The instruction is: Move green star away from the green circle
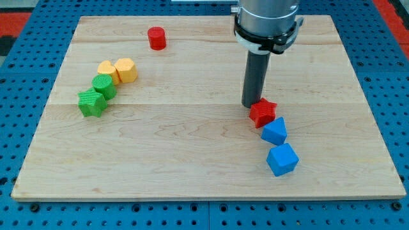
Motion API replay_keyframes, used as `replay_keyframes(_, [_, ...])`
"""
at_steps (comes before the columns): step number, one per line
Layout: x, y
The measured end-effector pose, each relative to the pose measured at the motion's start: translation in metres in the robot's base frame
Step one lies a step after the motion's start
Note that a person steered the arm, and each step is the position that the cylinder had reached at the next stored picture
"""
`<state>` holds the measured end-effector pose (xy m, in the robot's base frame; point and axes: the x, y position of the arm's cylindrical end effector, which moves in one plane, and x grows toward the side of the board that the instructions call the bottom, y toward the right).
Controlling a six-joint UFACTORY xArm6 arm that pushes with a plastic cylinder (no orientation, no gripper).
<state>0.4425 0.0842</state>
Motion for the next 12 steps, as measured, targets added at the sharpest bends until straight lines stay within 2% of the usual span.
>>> replay_keyframes(1, [-0.002, 0.007])
replay_keyframes(2, [-0.013, -0.018])
replay_keyframes(3, [-0.006, -0.079])
replay_keyframes(4, [0.043, -0.101])
replay_keyframes(5, [0.054, -0.206])
replay_keyframes(6, [0.047, -0.279])
replay_keyframes(7, [0.027, -0.323])
replay_keyframes(9, [0.007, -0.323])
replay_keyframes(12, [-0.024, -0.213])
